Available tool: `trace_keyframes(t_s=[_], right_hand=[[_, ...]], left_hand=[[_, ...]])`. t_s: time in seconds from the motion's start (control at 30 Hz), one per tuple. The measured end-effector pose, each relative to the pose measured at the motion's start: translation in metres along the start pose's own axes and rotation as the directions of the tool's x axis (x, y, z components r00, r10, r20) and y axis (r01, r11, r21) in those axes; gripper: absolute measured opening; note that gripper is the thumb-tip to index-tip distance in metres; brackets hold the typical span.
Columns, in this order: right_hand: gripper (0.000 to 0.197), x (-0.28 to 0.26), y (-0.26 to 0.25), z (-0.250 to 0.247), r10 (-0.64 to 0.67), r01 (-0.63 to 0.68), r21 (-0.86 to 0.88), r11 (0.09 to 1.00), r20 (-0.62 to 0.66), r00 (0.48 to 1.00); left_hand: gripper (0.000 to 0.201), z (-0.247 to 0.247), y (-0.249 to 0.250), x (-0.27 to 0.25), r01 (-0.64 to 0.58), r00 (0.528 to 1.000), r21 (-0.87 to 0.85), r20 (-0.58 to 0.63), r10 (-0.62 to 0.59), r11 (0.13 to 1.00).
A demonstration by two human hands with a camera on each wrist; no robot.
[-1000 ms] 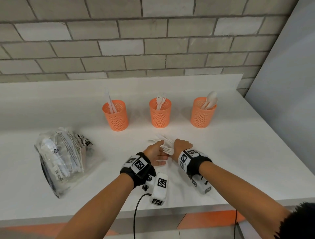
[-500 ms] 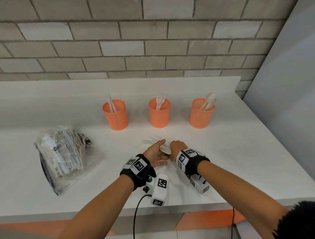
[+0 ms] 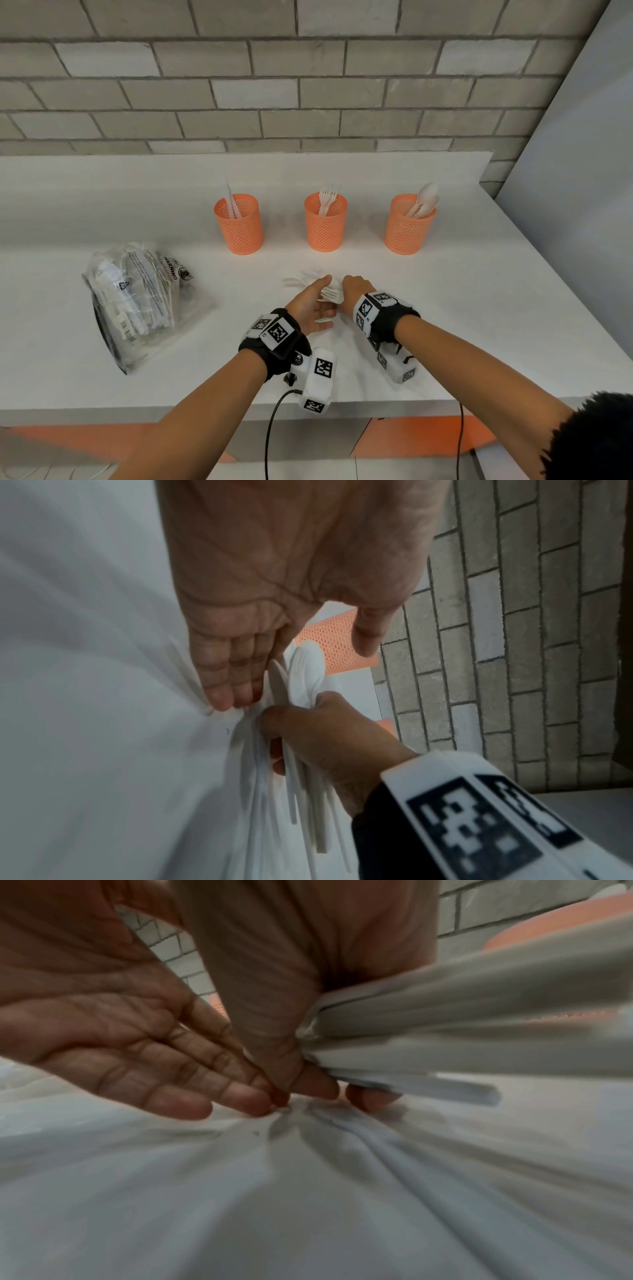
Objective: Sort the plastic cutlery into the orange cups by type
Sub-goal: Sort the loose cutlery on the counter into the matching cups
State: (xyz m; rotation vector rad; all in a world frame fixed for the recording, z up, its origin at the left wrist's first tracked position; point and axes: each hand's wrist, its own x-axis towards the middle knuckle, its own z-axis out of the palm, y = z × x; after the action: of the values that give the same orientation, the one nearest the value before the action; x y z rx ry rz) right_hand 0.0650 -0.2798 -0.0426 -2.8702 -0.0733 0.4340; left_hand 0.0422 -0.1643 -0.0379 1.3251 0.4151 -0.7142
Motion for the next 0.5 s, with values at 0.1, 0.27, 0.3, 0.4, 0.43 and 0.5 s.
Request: trace_keyframes(t_s=[0.1, 0.27, 0.3, 0.4, 0.43, 0.5], right_hand=[[0.033, 0.002, 0.001, -0.005, 0.001, -0.001, 0.012, 1.0, 0.03, 1.0], [0.037, 0.003, 0.016, -0.024, 0.031, -0.036, 0.053, 0.998, 0.104, 0.994], [0.04, 0.002, 0.02, -0.027, 0.041, -0.048, 0.061, 0.997, 0.114, 0.993], [0.046, 0.0, 0.028, -0.027, 0.054, -0.062, 0.065, 0.996, 0.119, 0.991], [0.046, -0.002, 0.029, -0.025, 0.052, -0.06, 0.065, 0.996, 0.117, 0.992], [0.047, -0.004, 0.03, -0.021, 0.057, -0.065, 0.068, 0.996, 0.109, 0.992]], left_hand=[[0.045, 0.0, 0.003, -0.004, -0.013, 1.0, 0.01, -0.015, 0.013, 1.0], [0.047, -0.003, 0.003, -0.006, -0.038, 0.998, 0.042, -0.05, 0.04, 0.998], [0.046, -0.005, 0.002, -0.006, -0.041, 0.997, 0.051, -0.059, 0.043, 0.998], [0.042, -0.01, -0.002, -0.005, -0.044, 0.996, 0.079, -0.077, 0.05, 0.996], [0.04, -0.011, -0.004, -0.005, -0.043, 0.996, 0.085, -0.08, 0.05, 0.995], [0.036, -0.013, -0.006, -0.005, -0.044, 0.995, 0.095, -0.084, 0.052, 0.995]])
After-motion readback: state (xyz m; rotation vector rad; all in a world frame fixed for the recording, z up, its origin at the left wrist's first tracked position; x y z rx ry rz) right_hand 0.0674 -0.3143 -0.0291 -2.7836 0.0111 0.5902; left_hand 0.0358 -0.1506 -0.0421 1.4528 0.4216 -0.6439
